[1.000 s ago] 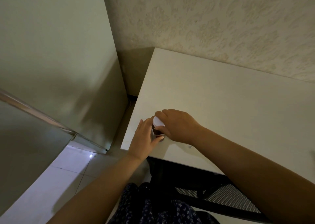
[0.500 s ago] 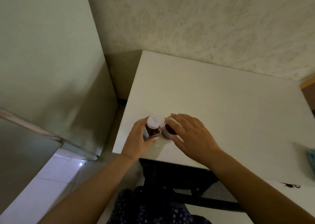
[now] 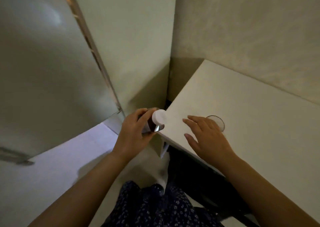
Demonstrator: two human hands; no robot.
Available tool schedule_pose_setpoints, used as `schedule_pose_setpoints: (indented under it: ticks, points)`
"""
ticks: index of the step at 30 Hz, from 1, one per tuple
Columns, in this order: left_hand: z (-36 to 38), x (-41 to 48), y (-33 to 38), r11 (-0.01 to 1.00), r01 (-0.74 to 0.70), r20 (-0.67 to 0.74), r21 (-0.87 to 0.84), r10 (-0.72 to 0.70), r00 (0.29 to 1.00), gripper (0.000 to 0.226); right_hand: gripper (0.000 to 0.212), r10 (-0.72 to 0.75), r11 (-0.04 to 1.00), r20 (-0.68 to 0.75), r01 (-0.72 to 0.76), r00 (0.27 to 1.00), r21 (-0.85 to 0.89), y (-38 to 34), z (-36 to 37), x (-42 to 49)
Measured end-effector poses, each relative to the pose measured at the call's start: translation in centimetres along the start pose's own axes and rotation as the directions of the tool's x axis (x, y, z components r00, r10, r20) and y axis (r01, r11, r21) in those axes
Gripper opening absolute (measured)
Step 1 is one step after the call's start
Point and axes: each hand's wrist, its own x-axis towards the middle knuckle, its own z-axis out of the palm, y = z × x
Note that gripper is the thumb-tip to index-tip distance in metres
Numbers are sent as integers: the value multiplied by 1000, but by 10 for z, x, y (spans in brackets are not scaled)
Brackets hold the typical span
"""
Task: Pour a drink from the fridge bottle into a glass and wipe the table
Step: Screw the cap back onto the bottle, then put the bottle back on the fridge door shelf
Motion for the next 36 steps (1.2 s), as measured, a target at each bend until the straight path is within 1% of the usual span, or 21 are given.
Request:
schedule_pose_setpoints:
  ticks: [2, 4, 7, 9, 12, 16, 20, 22, 26, 30, 34, 36]
  points:
    - [-23, -35, 4, 994, 76, -72, 77, -70, 995, 69, 46, -121, 993, -4, 121, 993, 3, -19, 3, -2]
    - [-43, -72, 4, 974, 167, -136, 152, -147, 980, 68, 44, -235, 971, -3, 235, 972, 46, -41, 7, -4]
    - [-72, -133, 0, 929, 304, -224, 210, -257, 940, 69, 50, -390, 916, 30, 384, 920, 114, -83, 13, -8]
    - [-91, -174, -4, 893, 389, -285, 225, -321, 903, 70, 50, -471, 874, 30, 462, 882, 150, -116, 19, -9]
    - [-120, -232, -9, 824, 523, -405, 216, -412, 816, 71, 49, -590, 802, 63, 575, 805, 162, -173, 30, -8]
    - [-162, -304, -23, 708, 682, -556, 180, -499, 665, 68, 50, -723, 689, 100, 704, 683, 170, -262, 44, -10]
    - [-207, -369, -44, 634, 765, -642, 116, -540, 545, 74, 47, -831, 555, 79, 809, 551, 193, -357, 57, -13]
    - [-234, -397, -60, 604, 791, -672, 98, -546, 500, 74, 45, -860, 504, 45, 836, 507, 216, -408, 62, -14]
    - [-289, -445, -100, 563, 824, -706, 59, -560, 433, 76, 46, -885, 452, 11, 853, 466, 259, -505, 73, -14]
    - [-338, -479, -145, 528, 846, -725, 67, -557, 405, 76, 50, -902, 429, 66, 863, 427, 268, -586, 91, -4]
    - [-377, -493, -199, 511, 858, -723, 46, -576, 382, 77, 50, -901, 433, 98, 856, 423, 281, -652, 112, 22]
    - [-399, -492, -235, 515, 855, -724, 52, -570, 388, 75, 45, -899, 437, 103, 854, 426, 282, -685, 123, 44]
